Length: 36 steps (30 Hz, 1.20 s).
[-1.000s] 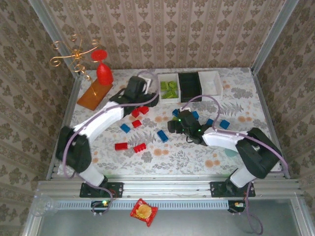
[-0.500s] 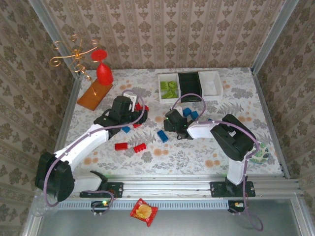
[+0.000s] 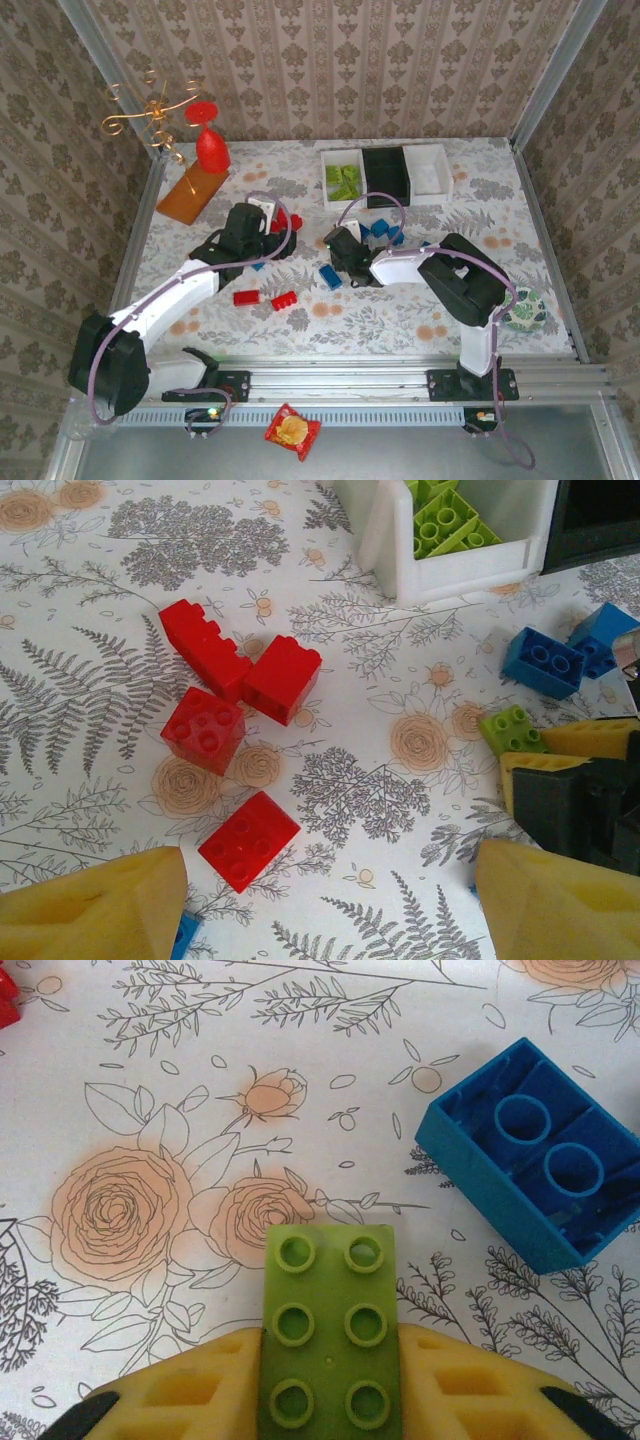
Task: Sort the legos into containers by color
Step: Pick up the lego from the center of the table, then place the lego in the container.
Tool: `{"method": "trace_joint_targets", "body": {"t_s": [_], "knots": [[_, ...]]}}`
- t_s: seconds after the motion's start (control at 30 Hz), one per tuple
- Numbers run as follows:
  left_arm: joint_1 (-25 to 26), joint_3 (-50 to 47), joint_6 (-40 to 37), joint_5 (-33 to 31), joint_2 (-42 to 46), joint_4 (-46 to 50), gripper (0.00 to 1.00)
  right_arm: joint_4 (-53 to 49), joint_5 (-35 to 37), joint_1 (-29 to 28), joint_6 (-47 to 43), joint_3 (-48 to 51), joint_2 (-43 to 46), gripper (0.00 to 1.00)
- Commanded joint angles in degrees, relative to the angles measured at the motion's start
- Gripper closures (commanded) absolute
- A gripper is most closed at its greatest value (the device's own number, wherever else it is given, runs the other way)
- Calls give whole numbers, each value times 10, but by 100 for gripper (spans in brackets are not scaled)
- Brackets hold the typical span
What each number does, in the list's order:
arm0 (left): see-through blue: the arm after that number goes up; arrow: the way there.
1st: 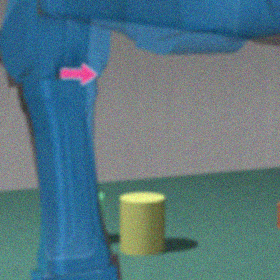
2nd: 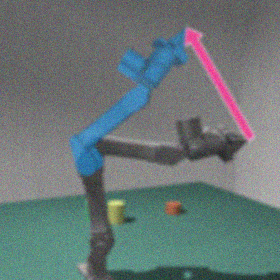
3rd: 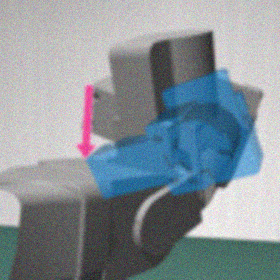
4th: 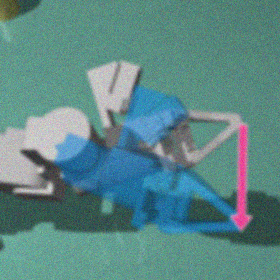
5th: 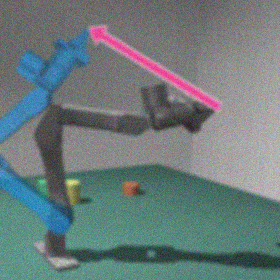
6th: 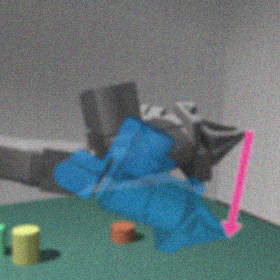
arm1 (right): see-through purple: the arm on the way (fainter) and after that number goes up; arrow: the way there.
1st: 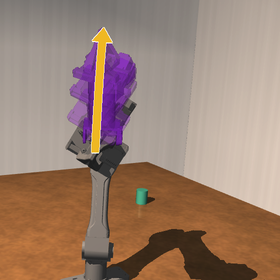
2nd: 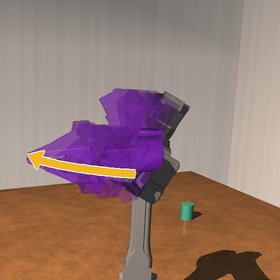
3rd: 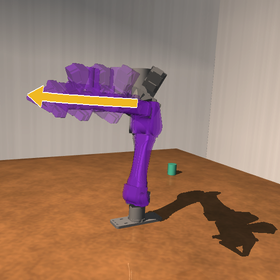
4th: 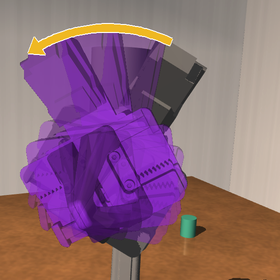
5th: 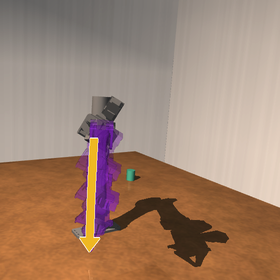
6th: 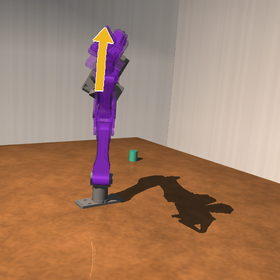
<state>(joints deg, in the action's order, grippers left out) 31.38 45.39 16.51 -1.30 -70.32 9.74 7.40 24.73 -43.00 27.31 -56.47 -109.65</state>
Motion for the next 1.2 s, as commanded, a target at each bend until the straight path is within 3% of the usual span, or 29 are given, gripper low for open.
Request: {"method": "trace_joint_targets", "body": {"t_s": [0.0,0.3,0.57,0.77,0.9,1.0,1.17], "knots": [[-7,-9,0,-2,16,-14,22,-2,9,3,-25,18,27,69],[-29,-33,0,-2,36,-25,22,28,-28,40,-87,-21,116,69],[-35,-38,-4,-5,40,-21,22,50,-107,126,-32,-176,-6,67],[-38,-44,-5,-1,51,-23,22,17,-136,160,-5,-326,-129,64],[-40,-47,-5,5,49,-25,20,-15,-185,176,-1,-397,-163,56],[-48,-51,1,33,39,-34,17,-19,-204,179,-19,-370,-116,44],[-78,-55,13,78,26,-44,15,-22,-233,174,-56,-198,42,31]]}}
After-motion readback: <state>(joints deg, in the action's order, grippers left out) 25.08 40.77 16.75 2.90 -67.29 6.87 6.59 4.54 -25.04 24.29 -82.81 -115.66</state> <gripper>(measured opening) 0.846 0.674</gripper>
